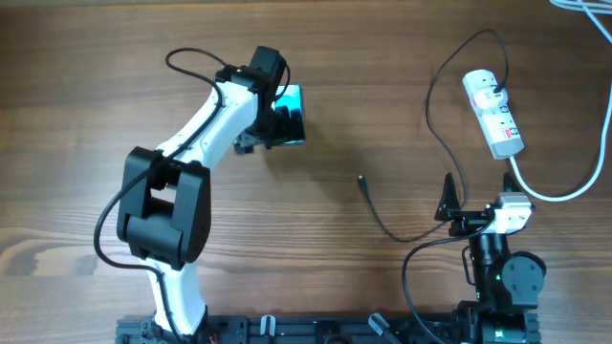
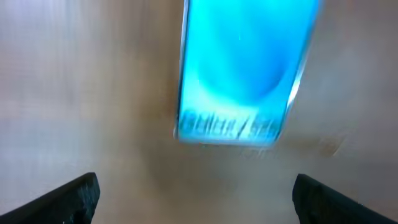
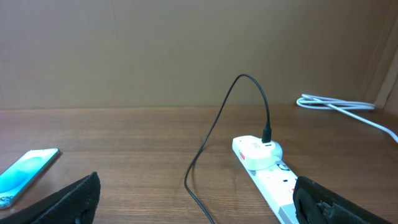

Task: Plug charger to phone and switch on socket
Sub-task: 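Reach the left gripper forward to the Galaxy S25 phone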

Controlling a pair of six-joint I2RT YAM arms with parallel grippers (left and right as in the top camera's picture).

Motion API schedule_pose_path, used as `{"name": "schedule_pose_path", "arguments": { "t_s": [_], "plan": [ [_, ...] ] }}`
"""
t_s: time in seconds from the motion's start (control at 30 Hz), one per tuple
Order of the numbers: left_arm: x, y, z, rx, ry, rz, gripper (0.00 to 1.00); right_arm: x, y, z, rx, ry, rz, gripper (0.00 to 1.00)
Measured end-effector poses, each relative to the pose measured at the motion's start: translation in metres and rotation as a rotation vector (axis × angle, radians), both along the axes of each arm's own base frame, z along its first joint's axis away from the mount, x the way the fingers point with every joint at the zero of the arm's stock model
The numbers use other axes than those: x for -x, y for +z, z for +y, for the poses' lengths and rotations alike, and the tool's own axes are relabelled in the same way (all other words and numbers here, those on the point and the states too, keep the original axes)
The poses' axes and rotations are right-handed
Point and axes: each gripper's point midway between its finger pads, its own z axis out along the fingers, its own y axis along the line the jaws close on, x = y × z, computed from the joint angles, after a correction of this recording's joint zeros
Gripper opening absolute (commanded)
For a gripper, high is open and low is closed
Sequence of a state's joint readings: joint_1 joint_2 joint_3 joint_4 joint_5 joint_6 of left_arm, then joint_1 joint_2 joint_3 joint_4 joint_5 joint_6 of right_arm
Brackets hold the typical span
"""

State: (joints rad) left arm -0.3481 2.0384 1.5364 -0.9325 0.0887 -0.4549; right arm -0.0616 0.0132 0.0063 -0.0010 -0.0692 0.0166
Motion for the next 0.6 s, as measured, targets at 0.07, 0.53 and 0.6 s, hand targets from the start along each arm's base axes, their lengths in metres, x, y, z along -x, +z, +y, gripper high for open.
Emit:
{"name": "schedule_pose_path", "arguments": {
  "t_s": [0.07,0.53,0.6],
  "plan": [
    [-0.020,0.003,-0.002,-0.003,0.003,-0.088,1.00,0.000,0.000,0.000,0.000,0.000,0.000,1.00],
    [-0.063,-0.023,-0.010,0.018,0.018,-0.326,1.00,0.000,0.000,0.000,0.000,0.000,0.000,1.00],
    [-0.061,-0.030,-0.009,0.010,0.018,-0.315,1.00,0.000,0.000,0.000,0.000,0.000,0.000,1.00]
  ]
}}
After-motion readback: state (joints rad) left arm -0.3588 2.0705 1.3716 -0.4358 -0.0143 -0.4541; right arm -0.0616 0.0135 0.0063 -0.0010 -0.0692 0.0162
